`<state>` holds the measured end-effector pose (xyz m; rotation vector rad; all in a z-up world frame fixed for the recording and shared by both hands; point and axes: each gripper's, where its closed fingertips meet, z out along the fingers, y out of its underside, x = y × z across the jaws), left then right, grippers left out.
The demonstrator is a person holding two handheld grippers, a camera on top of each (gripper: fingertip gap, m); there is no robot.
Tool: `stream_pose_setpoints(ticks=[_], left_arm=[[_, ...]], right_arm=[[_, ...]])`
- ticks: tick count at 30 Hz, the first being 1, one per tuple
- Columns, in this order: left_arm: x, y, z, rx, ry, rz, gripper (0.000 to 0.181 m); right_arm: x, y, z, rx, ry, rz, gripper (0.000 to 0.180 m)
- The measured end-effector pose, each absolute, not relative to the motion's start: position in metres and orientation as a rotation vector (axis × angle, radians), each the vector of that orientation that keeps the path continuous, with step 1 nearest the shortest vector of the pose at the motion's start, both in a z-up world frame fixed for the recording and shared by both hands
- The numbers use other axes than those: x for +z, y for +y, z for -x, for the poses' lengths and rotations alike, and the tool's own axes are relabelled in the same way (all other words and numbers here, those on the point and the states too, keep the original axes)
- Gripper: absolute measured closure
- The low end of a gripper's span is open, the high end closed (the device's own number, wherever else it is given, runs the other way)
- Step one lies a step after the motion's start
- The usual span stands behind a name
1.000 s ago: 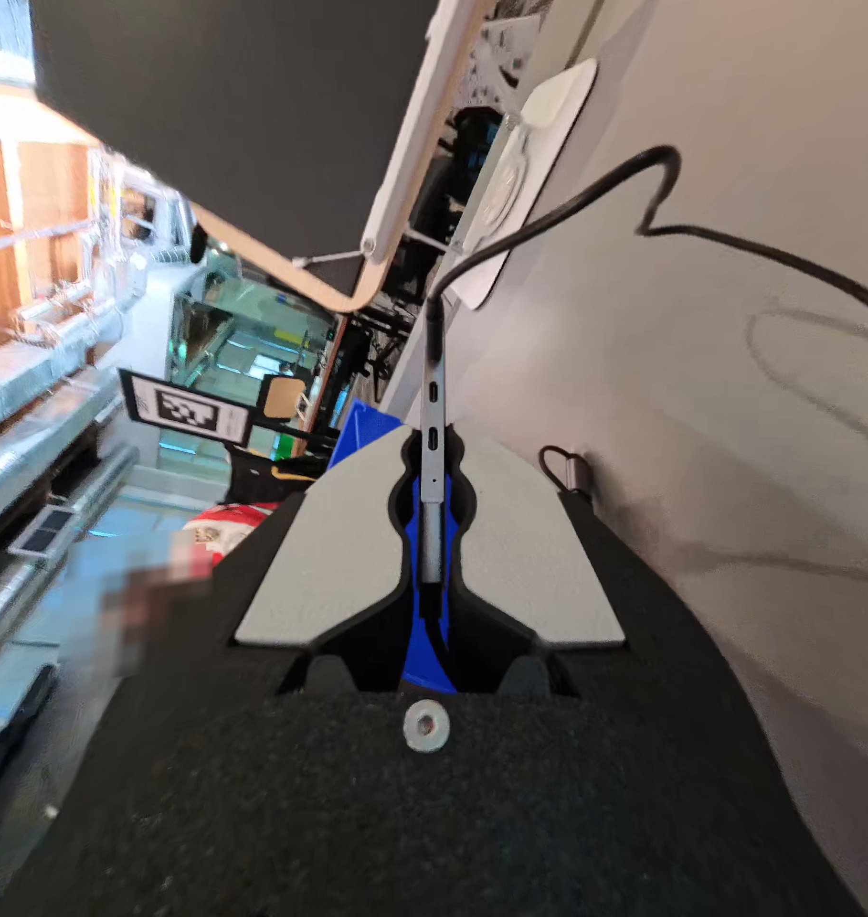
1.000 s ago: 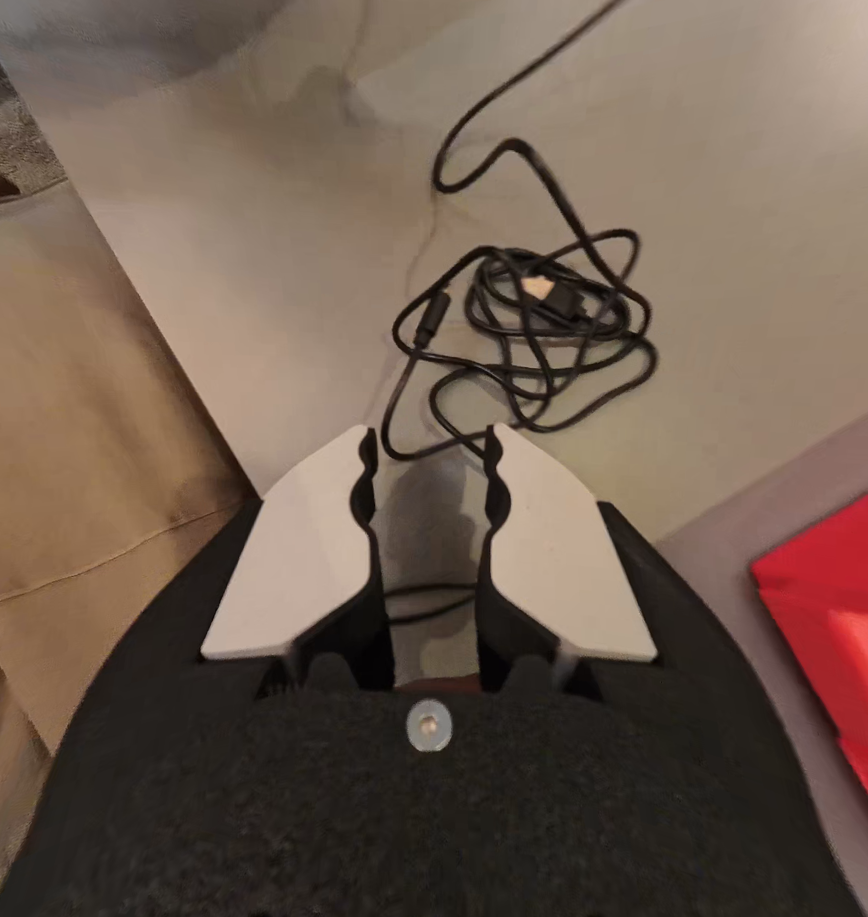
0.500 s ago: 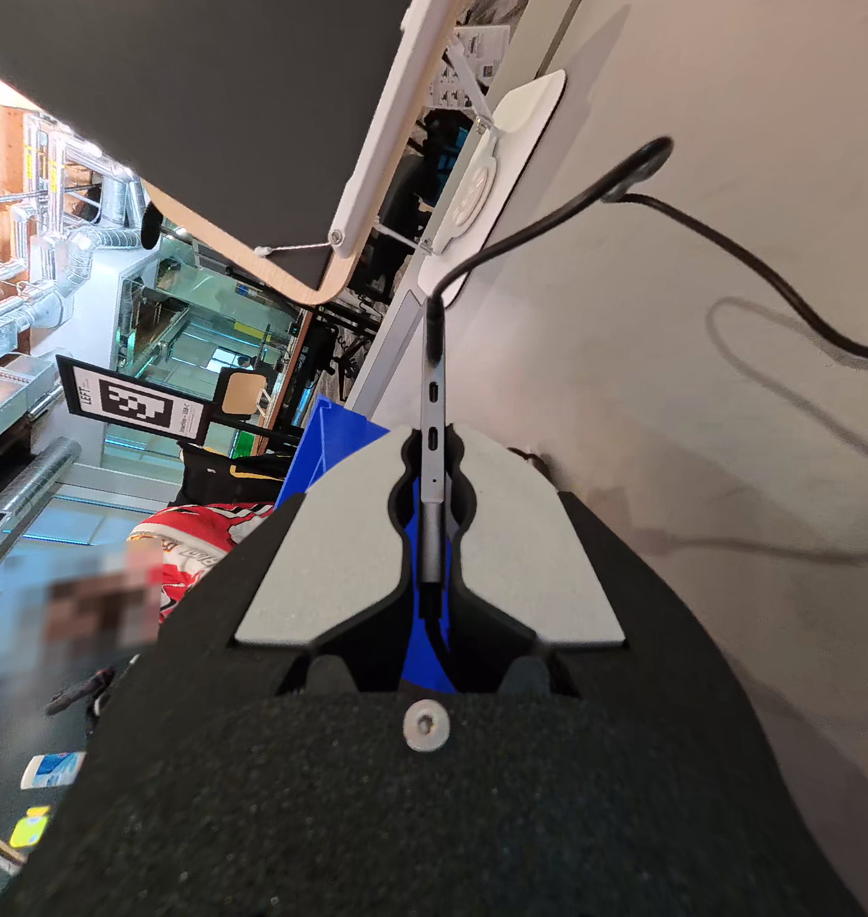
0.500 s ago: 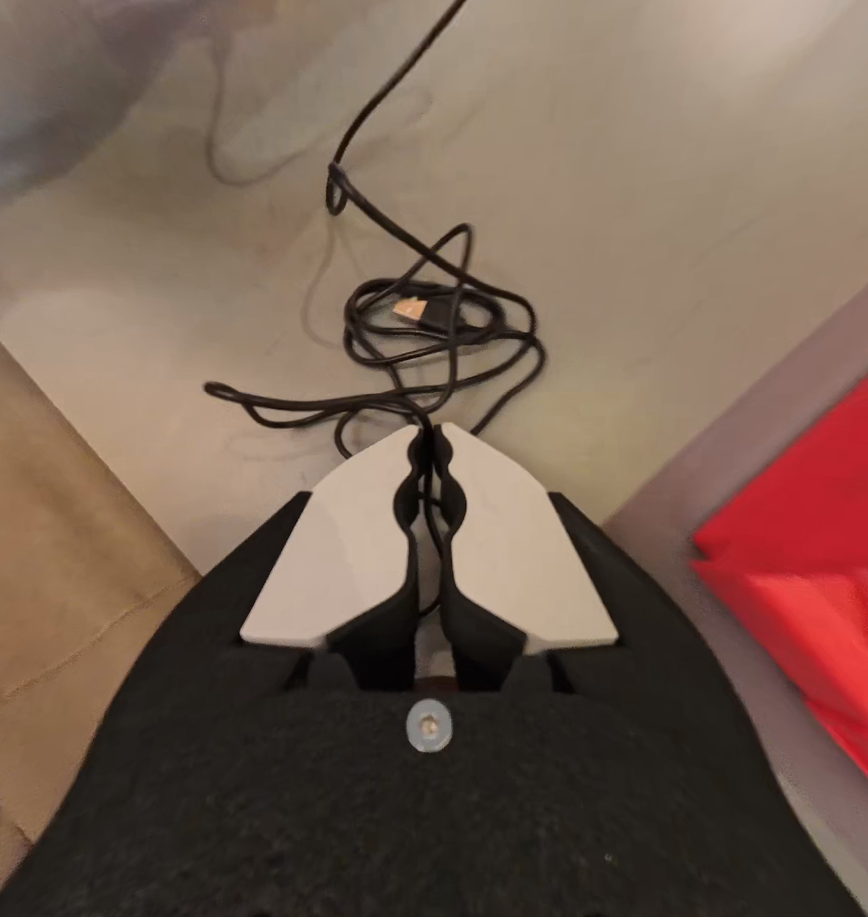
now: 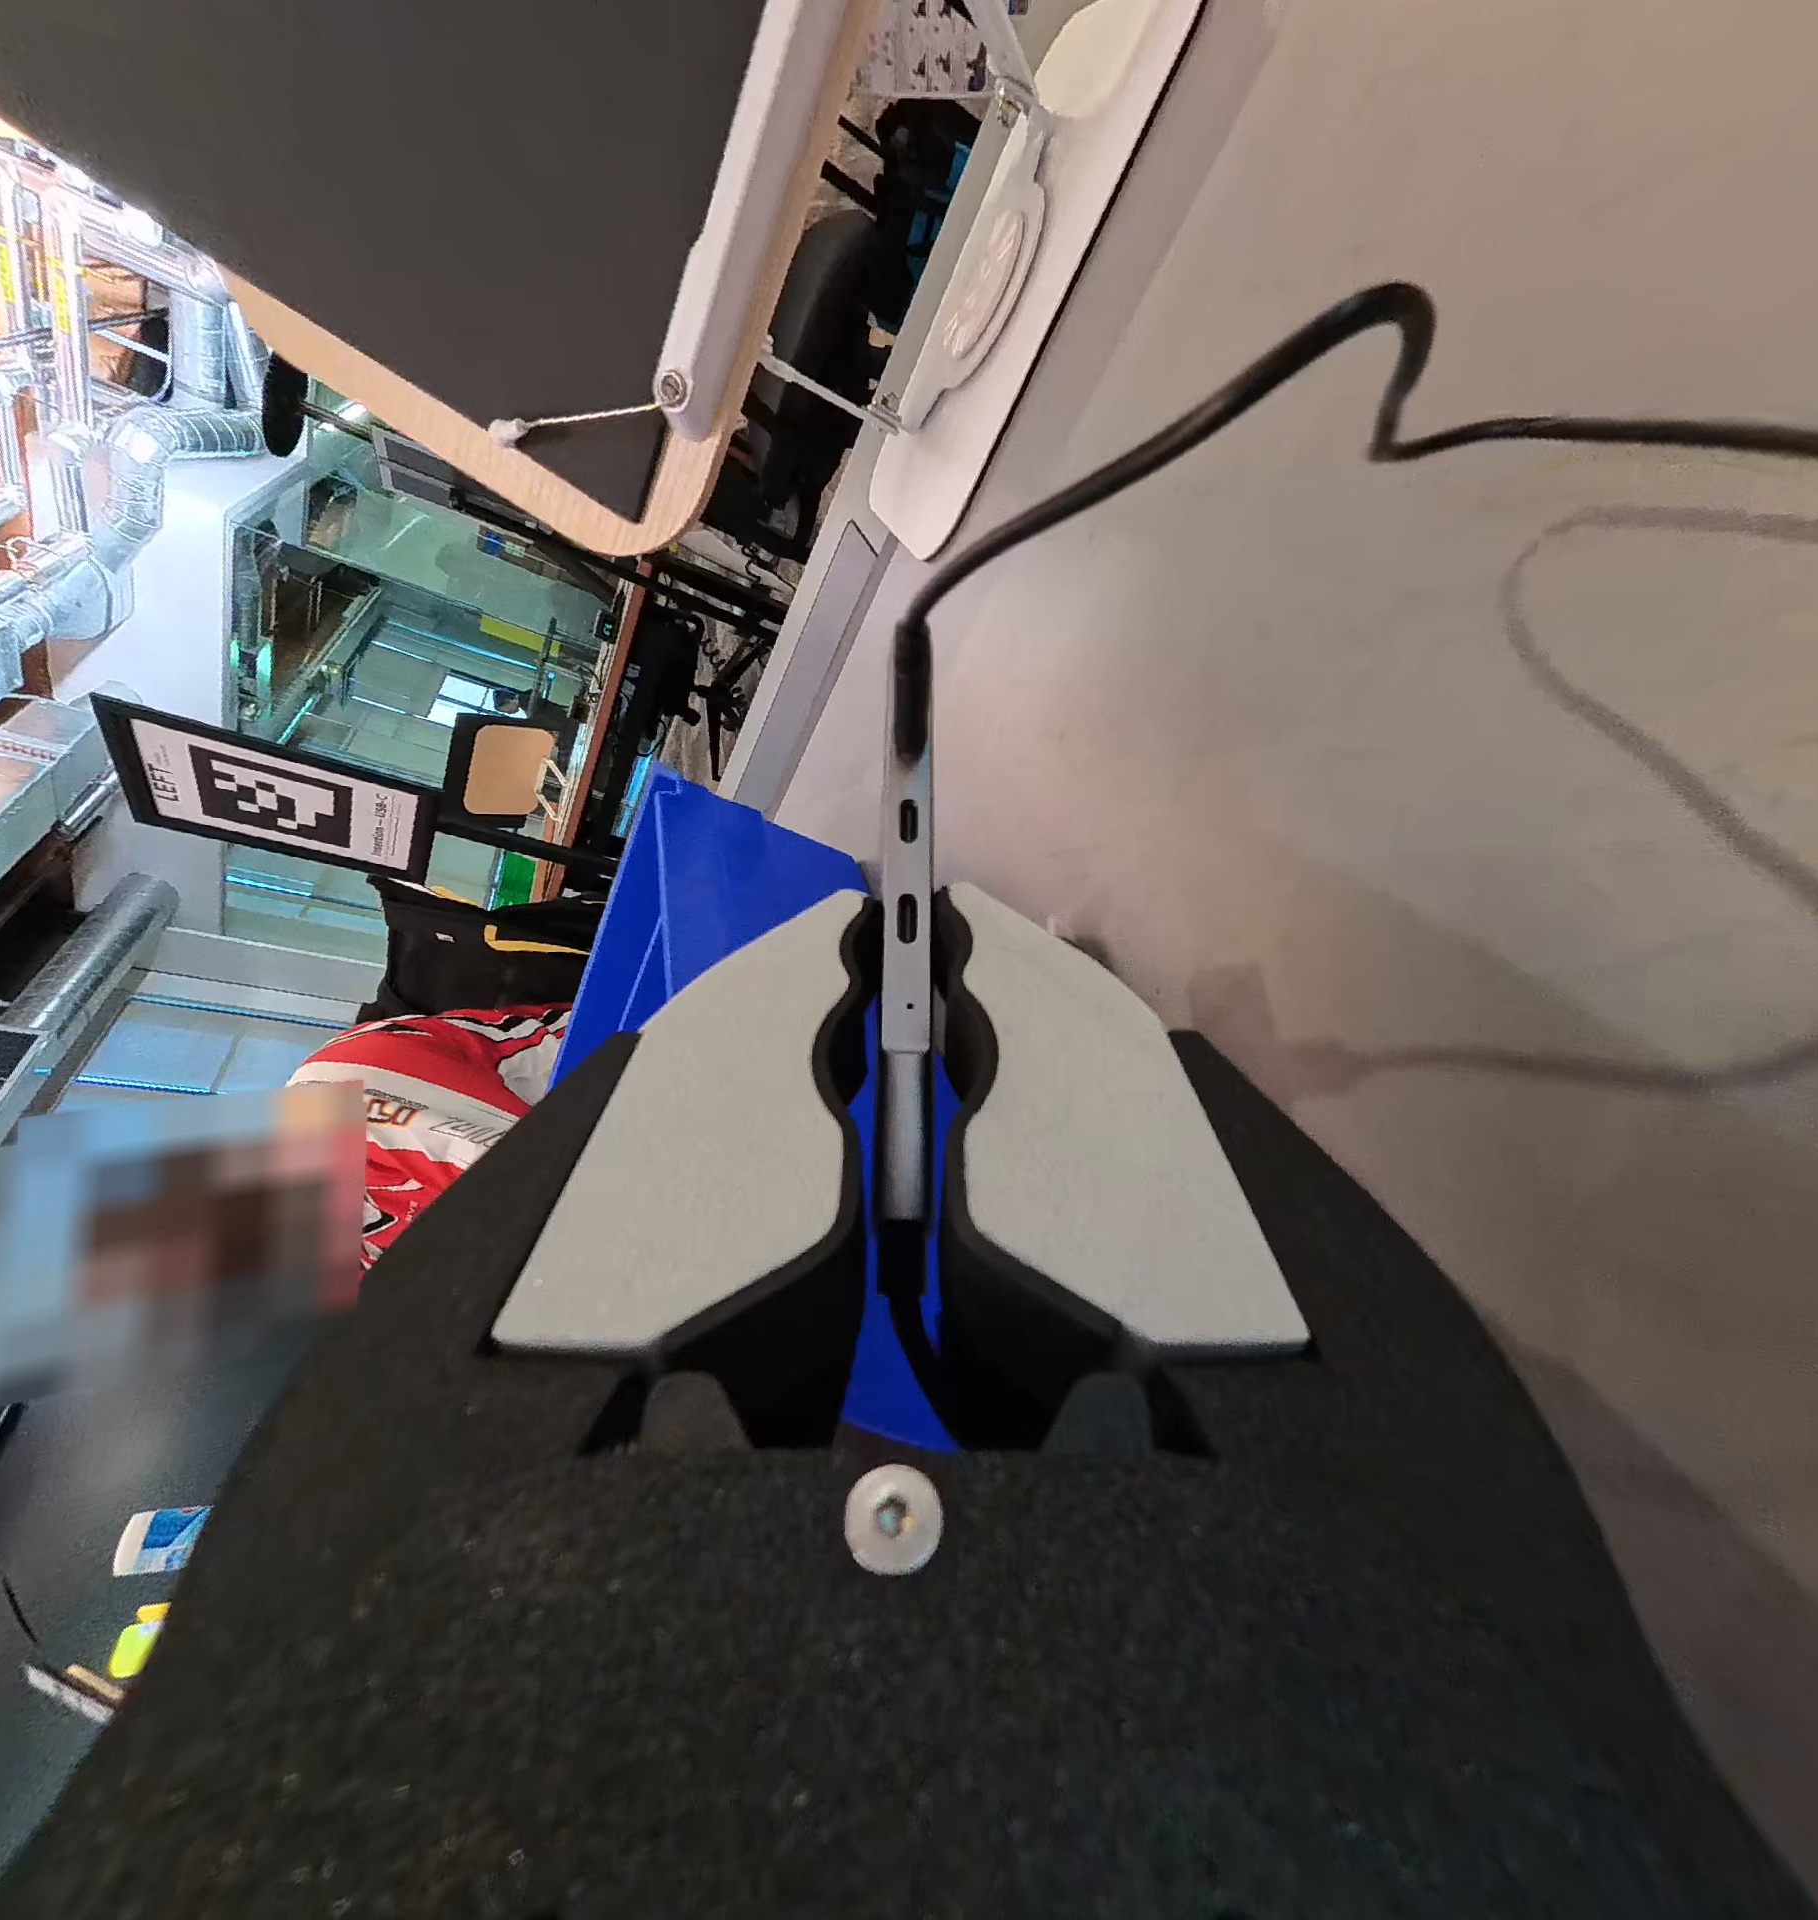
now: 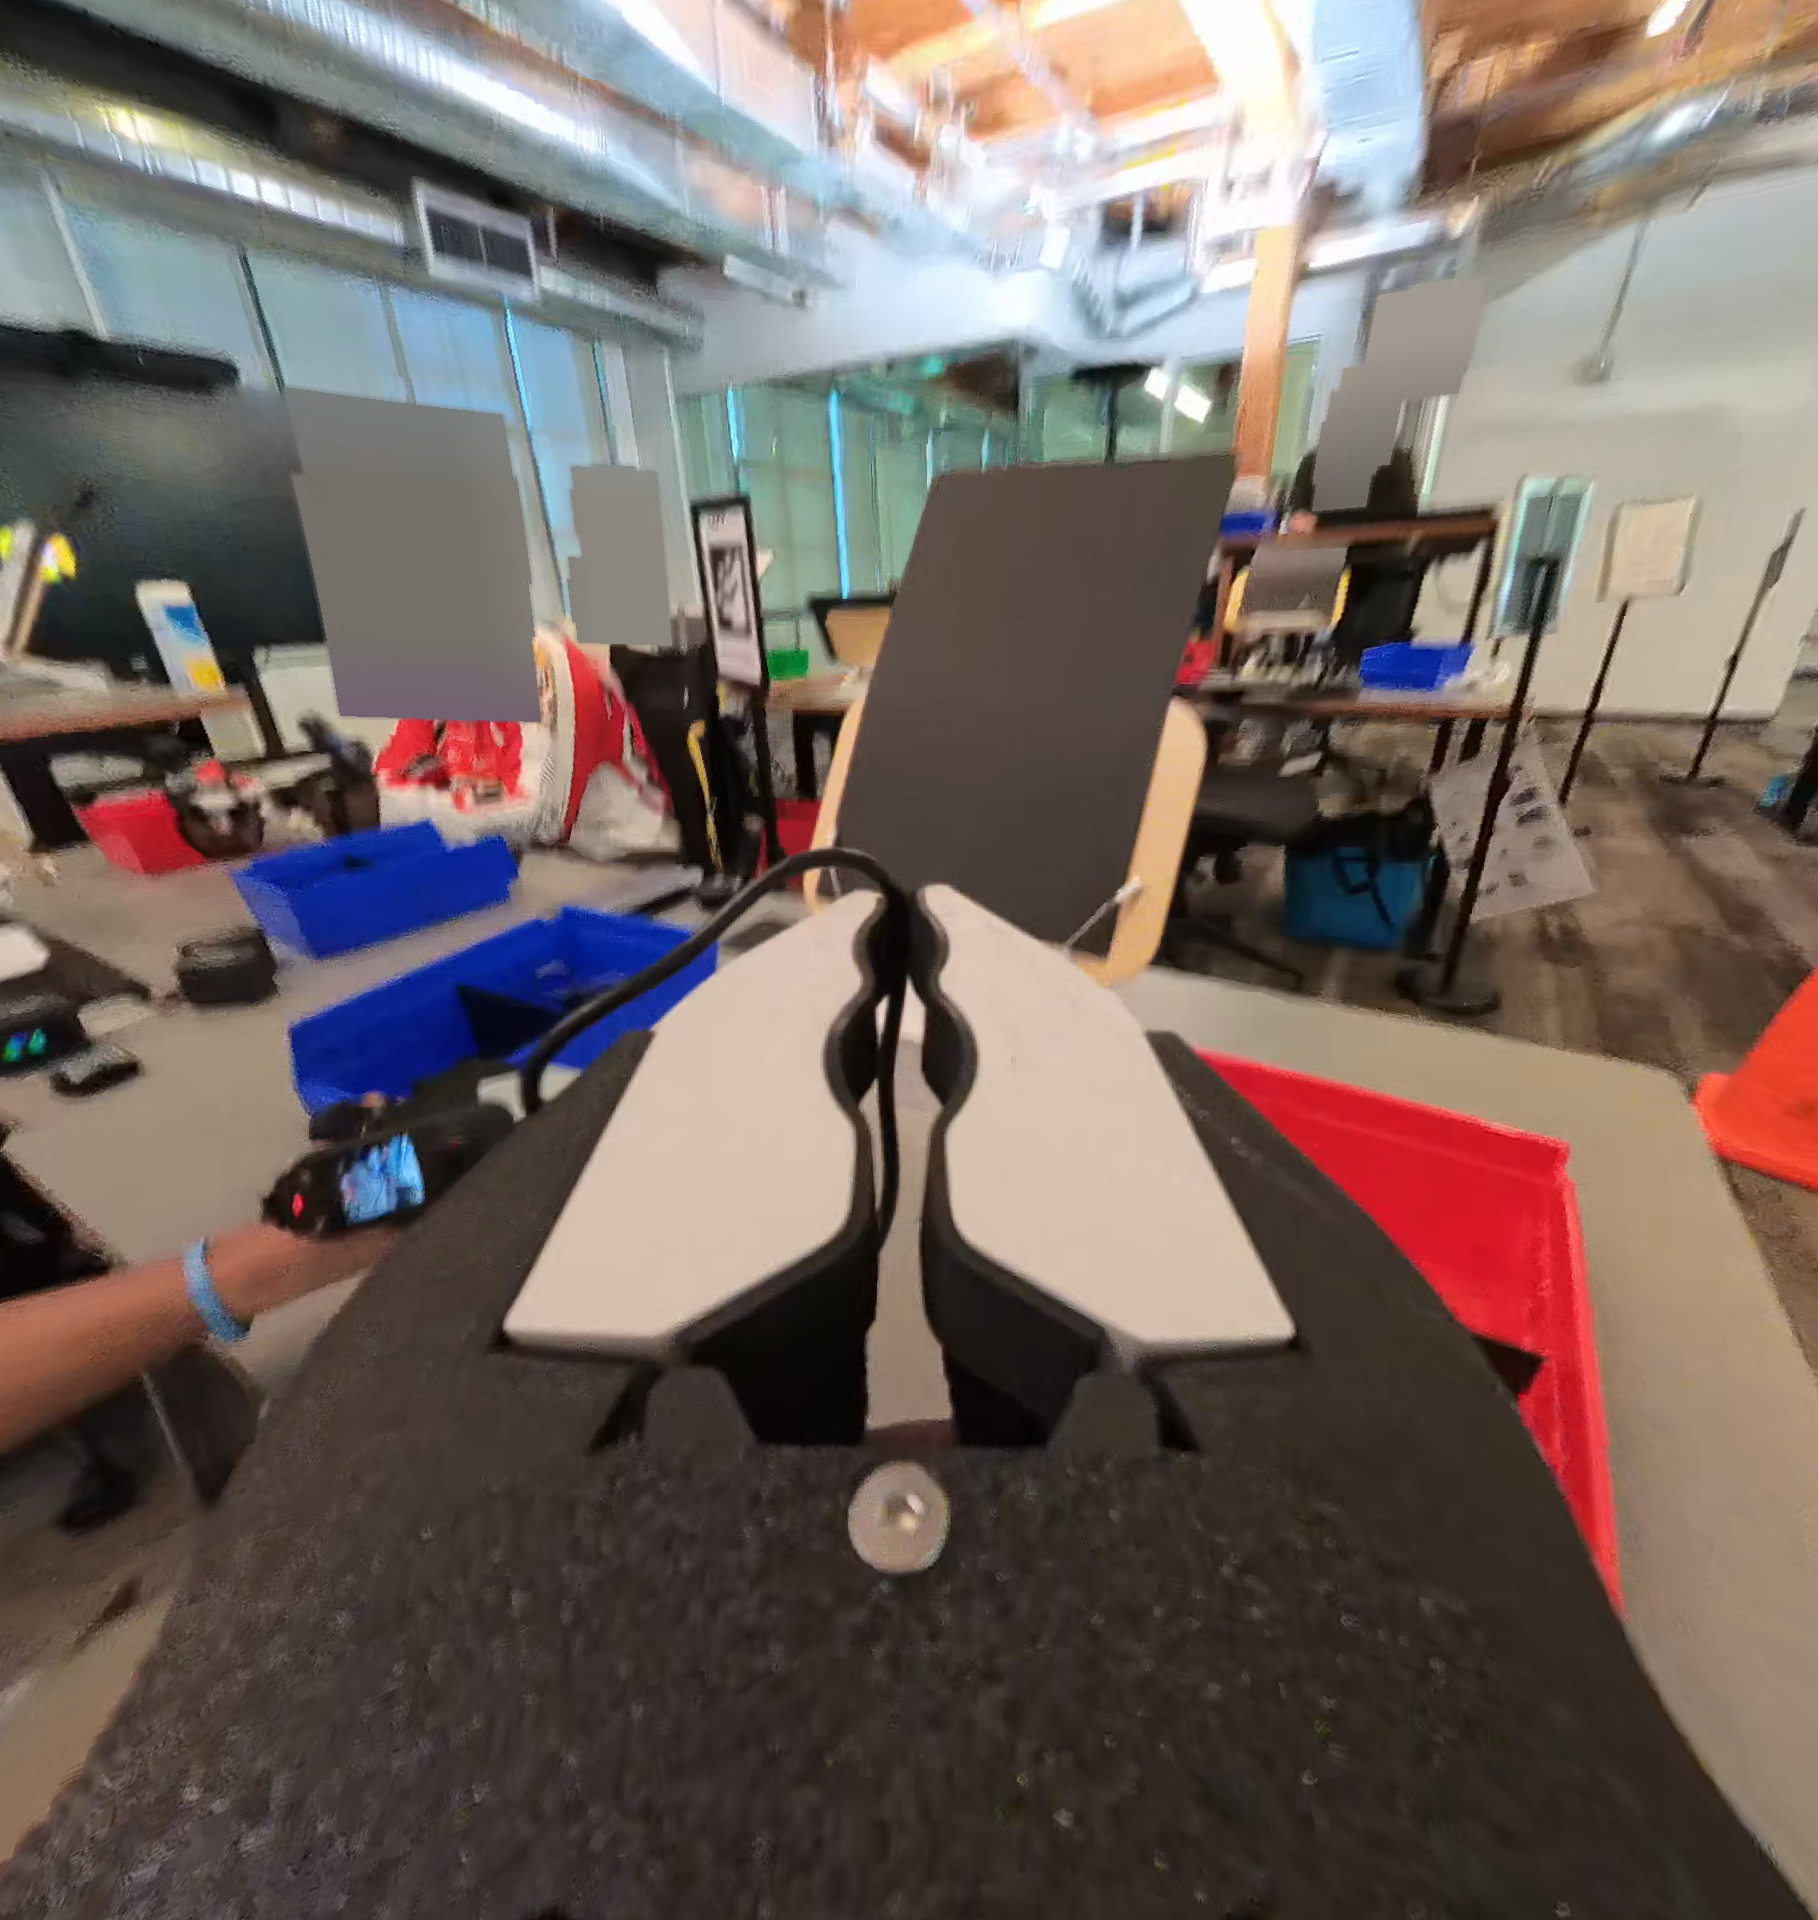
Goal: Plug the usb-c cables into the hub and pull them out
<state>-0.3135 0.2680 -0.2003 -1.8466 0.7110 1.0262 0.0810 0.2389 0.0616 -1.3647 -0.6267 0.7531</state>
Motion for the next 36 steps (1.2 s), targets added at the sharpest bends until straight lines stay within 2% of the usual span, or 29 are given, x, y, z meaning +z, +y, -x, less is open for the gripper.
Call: stream_pose_setpoints(ticks=[4, 7, 14, 19, 27, 32, 36], left_arm=[[-0.201, 0.268, 0.308, 1.033, 0.727, 1.843, 0.172], [-0.199, 0.268, 0.306, 1.042, 0.733, 1.832, 0.172], [-0.203, 0.267, 0.307, 1.034, 0.747, 1.847, 0.172], [-0.207, 0.267, 0.303, 1.034, 0.777, 1.846, 0.172], [-0.208, 0.267, 0.301, 1.026, 0.781, 1.85, 0.172], [-0.209, 0.267, 0.3, 1.028, 0.788, 1.85, 0.172], [-0.206, 0.266, 0.294, 1.013, 0.797, 1.825, 0.172]], right_arm=[[-0.002, 0.257, -0.053, 0.62, -0.795, 1.568, 0.178], [-0.011, 0.263, -0.035, 0.581, -0.815, 1.571, 0.178], [0.091, 0.258, -0.031, 0.45, -0.815, 1.366, 0.178], [0.166, 0.291, -0.048, 0.247, -0.808, 1.313, 0.178], [0.222, 0.353, -0.086, 0.146, -0.744, 1.362, 0.178], [0.203, 0.383, -0.091, 0.152, -0.741, 1.449, 0.178], [0.134, 0.417, -0.106, 0.055, -0.748, 1.585, 0.178]])
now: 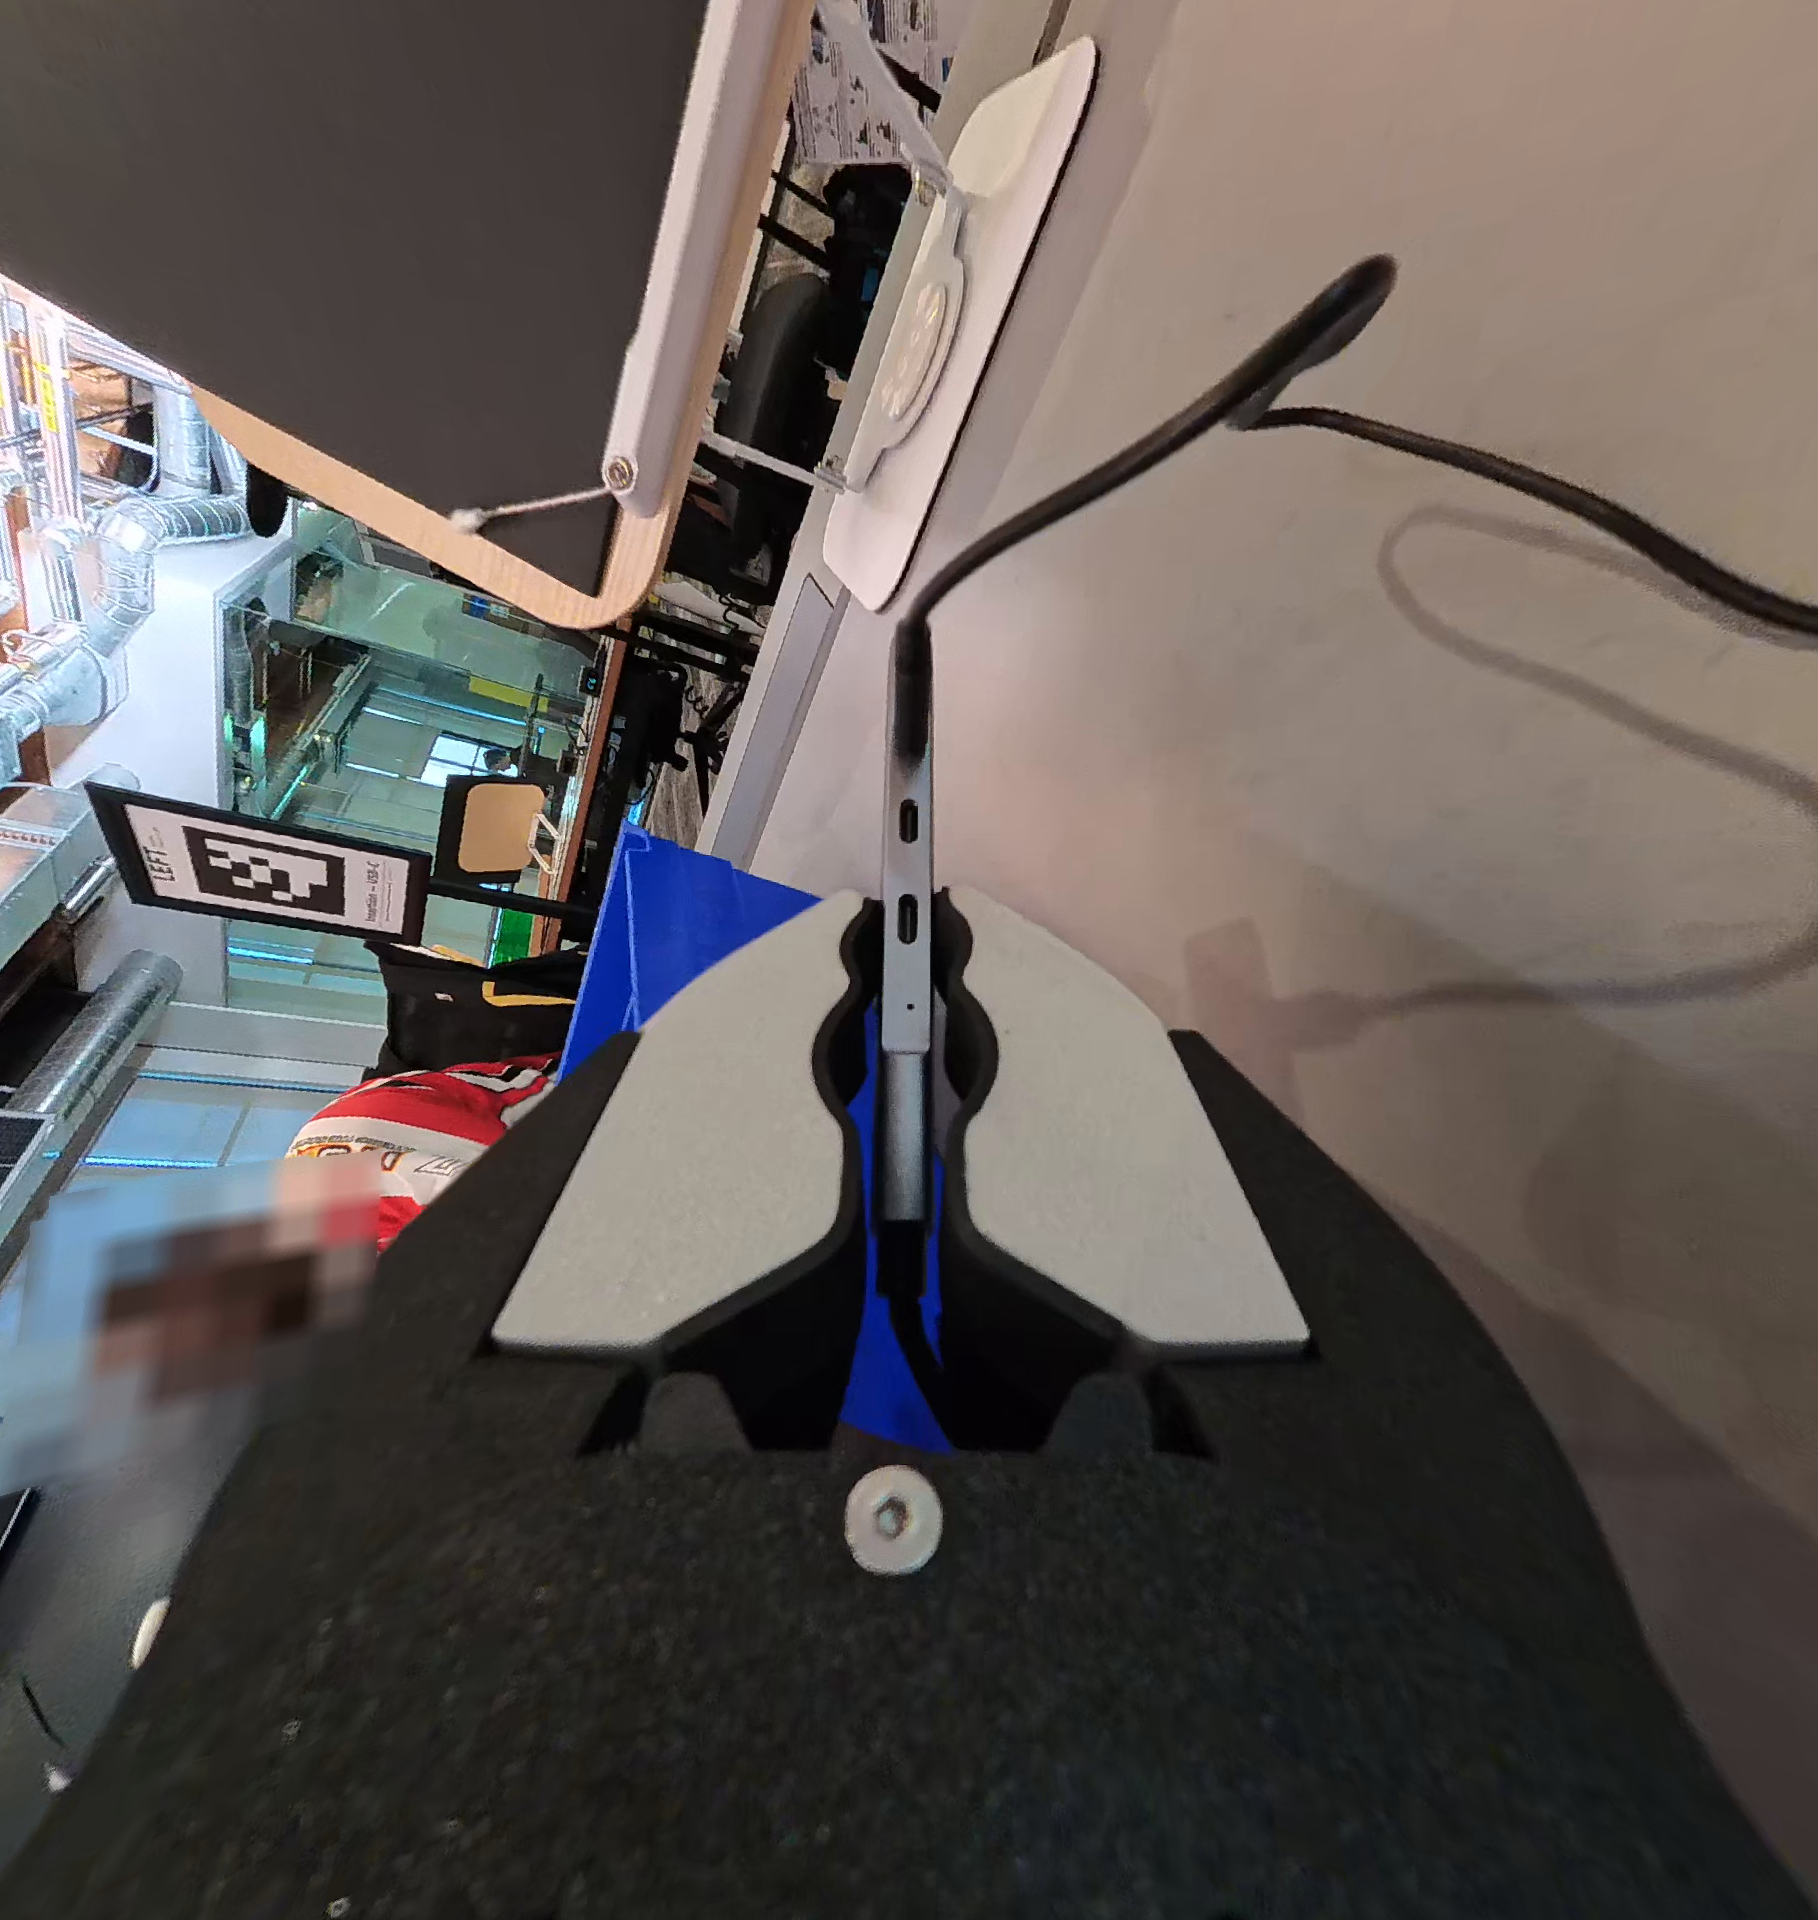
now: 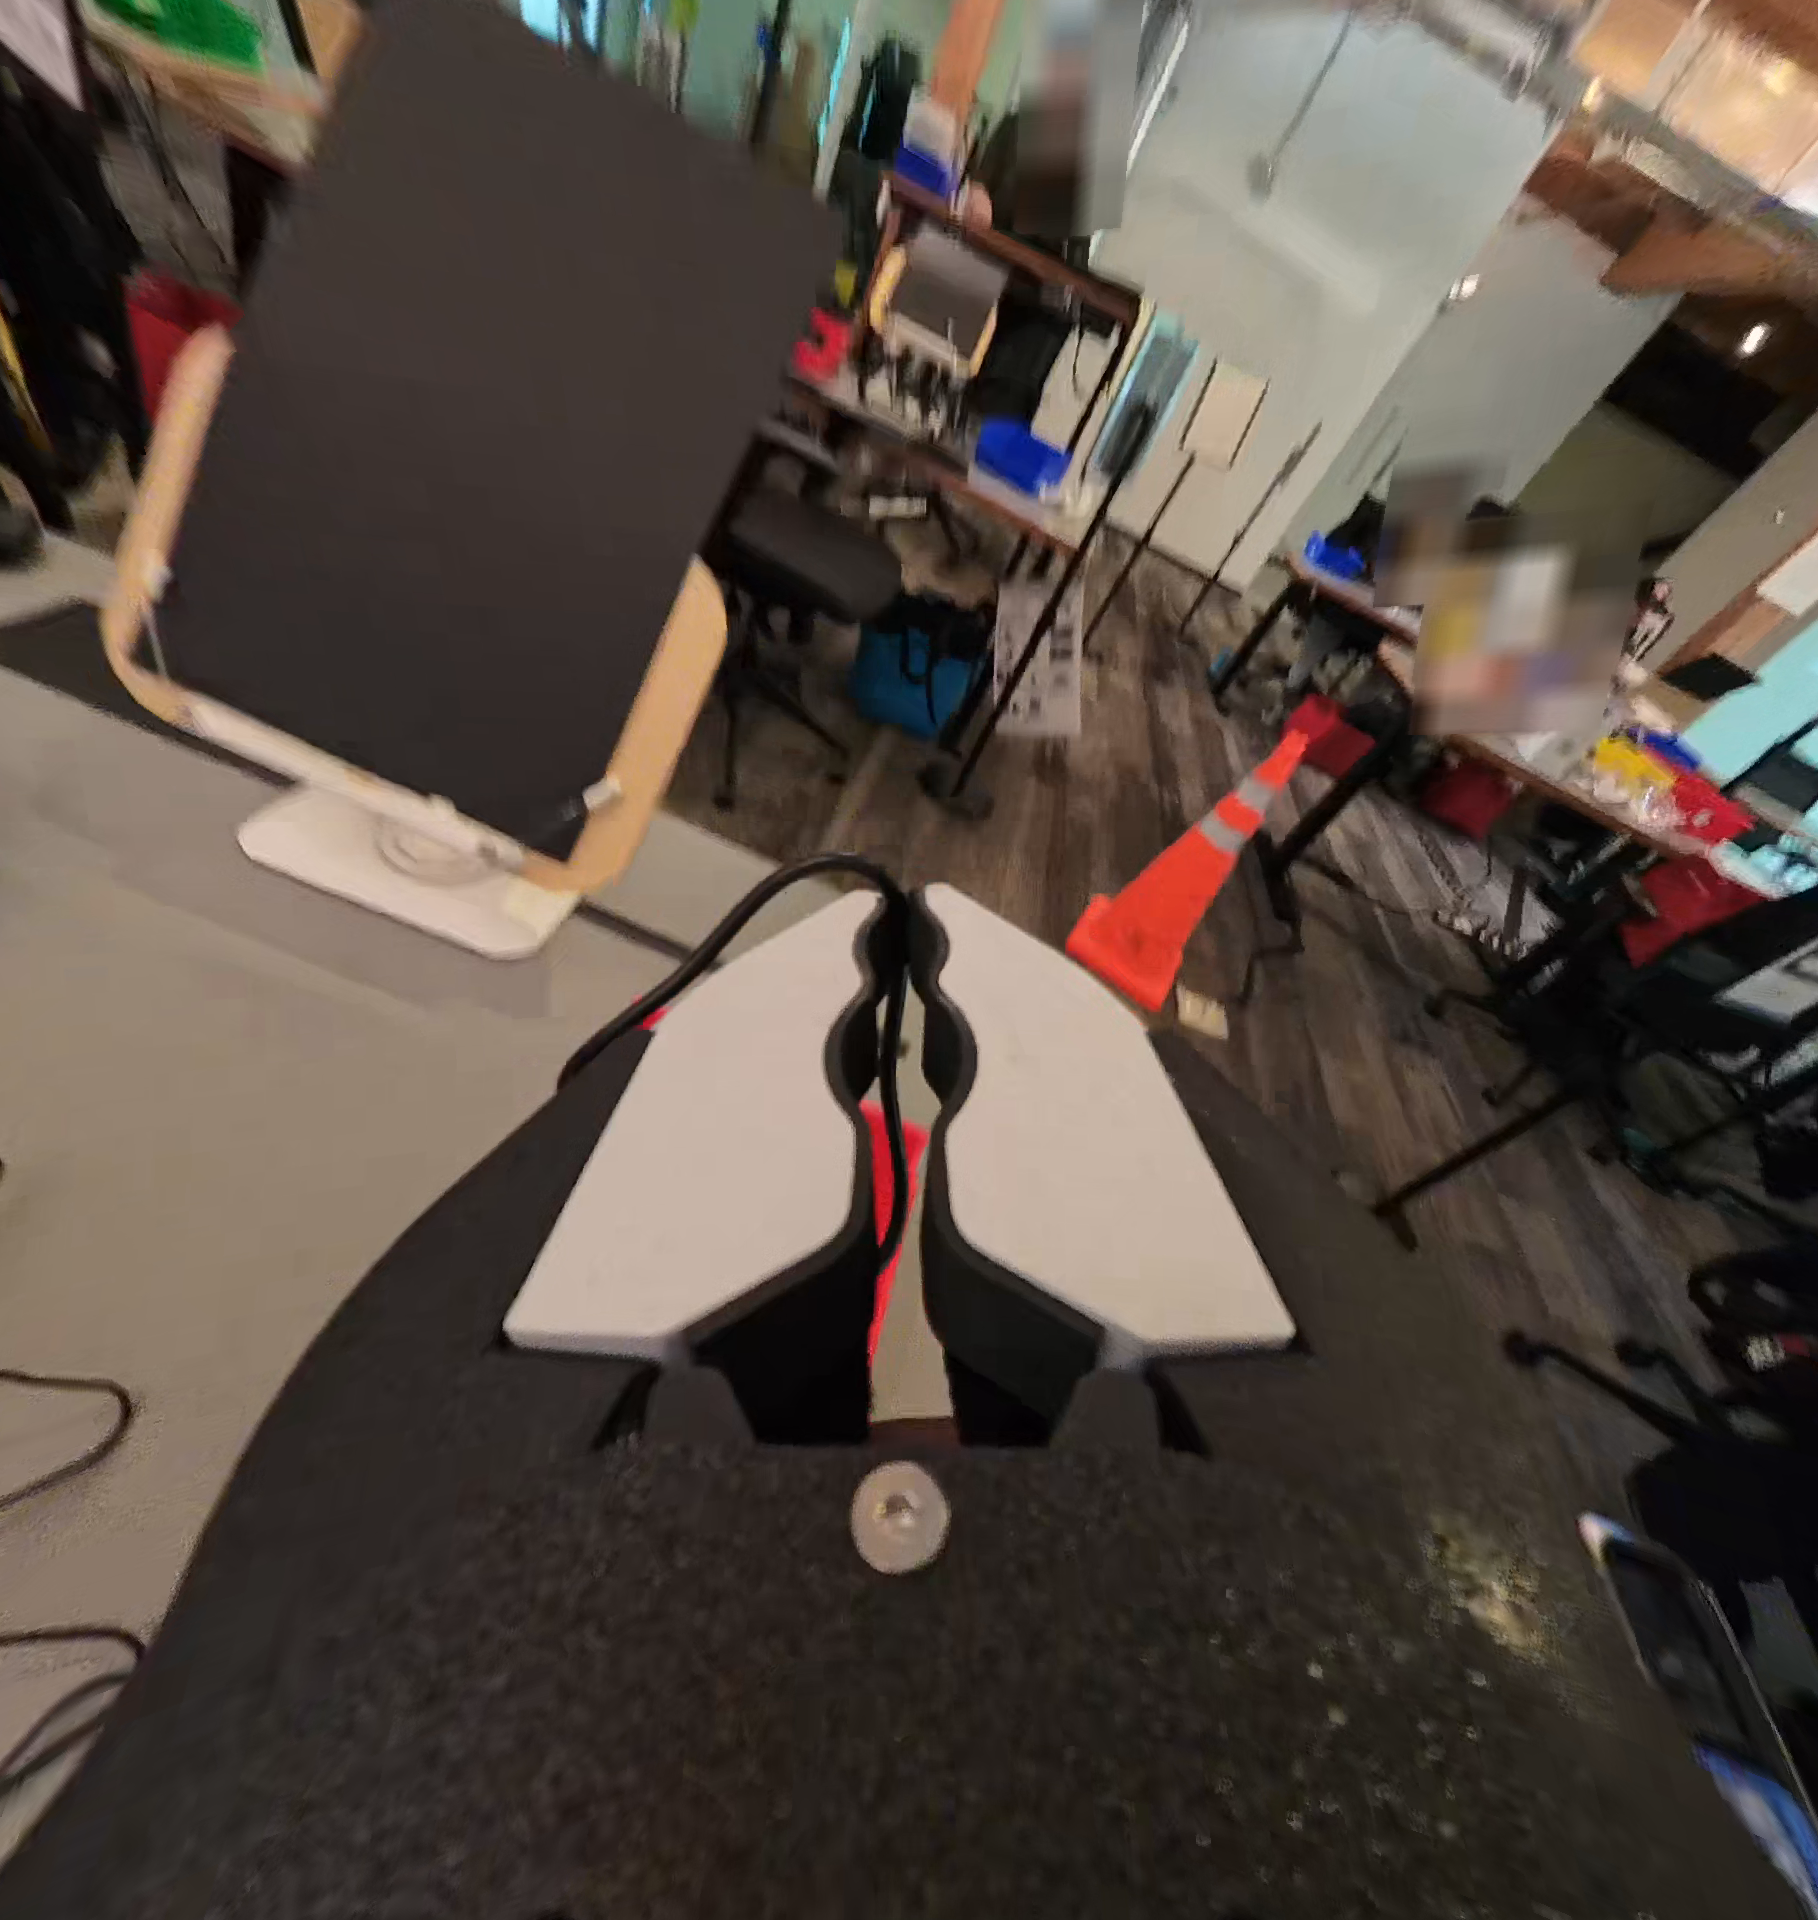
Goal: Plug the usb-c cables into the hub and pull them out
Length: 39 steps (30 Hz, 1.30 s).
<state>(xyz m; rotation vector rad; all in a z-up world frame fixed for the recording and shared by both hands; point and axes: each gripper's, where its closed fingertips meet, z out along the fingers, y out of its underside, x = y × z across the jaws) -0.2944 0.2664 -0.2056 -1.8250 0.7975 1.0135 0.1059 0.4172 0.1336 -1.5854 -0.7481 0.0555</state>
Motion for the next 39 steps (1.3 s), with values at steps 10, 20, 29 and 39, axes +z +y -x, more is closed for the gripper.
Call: stream_pose_setpoints(ticks=[10, 20, 29, 39], left_arm=[[-0.209, 0.265, 0.28, 0.937, 0.819, 1.825, 0.172], [-0.214, 0.265, 0.276, 0.933, 0.85, 1.824, 0.172], [-0.203, 0.265, 0.261, 0.887, 0.853, 1.739, 0.172], [-0.202, 0.252, 0.197, 0.784, 0.972, 1.64, 0.172]], right_arm=[[-0.177, 0.449, -0.104, 0.044, -1.179, 2.292, 0.178], [-0.266, 0.449, -0.116, -0.037, -1.261, 2.603, 0.144], [-0.146, 0.426, -0.082, 0.344, -1.161, 2.31, 0.133], [-0.177, 0.259, 0.093, 0.82, -1.312, 1.783, 0.138]])
